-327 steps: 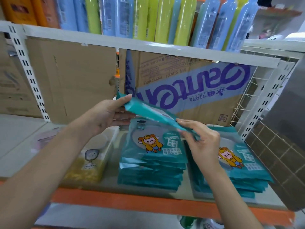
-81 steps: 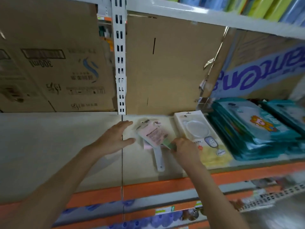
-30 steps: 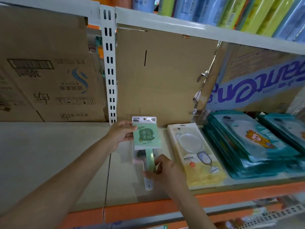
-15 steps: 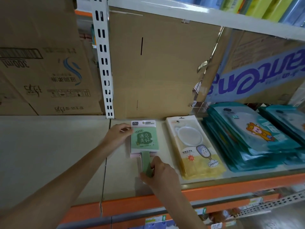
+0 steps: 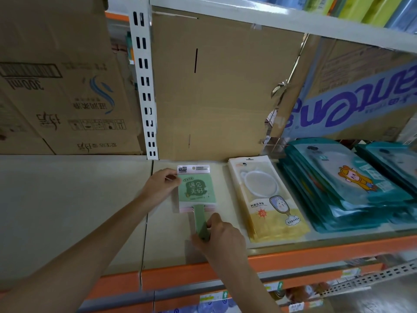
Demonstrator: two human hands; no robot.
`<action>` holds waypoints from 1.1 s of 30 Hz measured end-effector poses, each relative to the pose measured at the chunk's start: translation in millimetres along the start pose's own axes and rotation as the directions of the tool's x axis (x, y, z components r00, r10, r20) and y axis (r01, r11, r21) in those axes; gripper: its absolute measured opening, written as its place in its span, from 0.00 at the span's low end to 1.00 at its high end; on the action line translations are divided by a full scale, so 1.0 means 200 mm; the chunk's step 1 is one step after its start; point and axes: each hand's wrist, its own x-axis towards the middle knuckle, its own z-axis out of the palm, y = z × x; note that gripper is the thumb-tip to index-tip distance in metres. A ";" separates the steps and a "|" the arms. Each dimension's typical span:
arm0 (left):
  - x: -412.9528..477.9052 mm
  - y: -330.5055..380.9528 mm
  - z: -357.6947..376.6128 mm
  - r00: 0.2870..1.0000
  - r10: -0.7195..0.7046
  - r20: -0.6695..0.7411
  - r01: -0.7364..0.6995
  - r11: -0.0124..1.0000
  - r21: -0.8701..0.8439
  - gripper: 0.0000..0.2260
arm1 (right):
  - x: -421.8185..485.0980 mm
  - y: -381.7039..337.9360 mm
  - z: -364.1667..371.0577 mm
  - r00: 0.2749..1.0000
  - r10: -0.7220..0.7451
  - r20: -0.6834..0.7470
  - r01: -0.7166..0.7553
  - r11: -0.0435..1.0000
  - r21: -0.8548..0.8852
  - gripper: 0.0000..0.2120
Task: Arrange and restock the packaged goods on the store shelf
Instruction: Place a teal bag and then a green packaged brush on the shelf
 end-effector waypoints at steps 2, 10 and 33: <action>-0.01 0.01 0.00 1.000 -0.013 -0.002 0.013 1.000 -0.007 0.11 | 0.00 0.00 0.00 1.000 0.004 0.004 -0.004 1.000 0.021 0.21; -0.04 0.02 0.00 0.998 0.004 0.061 0.001 0.997 -0.078 0.19 | -0.03 0.02 0.00 0.999 -0.020 0.031 0.018 0.998 0.067 0.22; -0.06 -0.01 0.03 0.988 0.048 0.145 -0.037 0.996 -0.079 0.33 | -0.08 0.08 0.02 0.987 -0.125 -0.105 0.127 0.992 0.014 0.20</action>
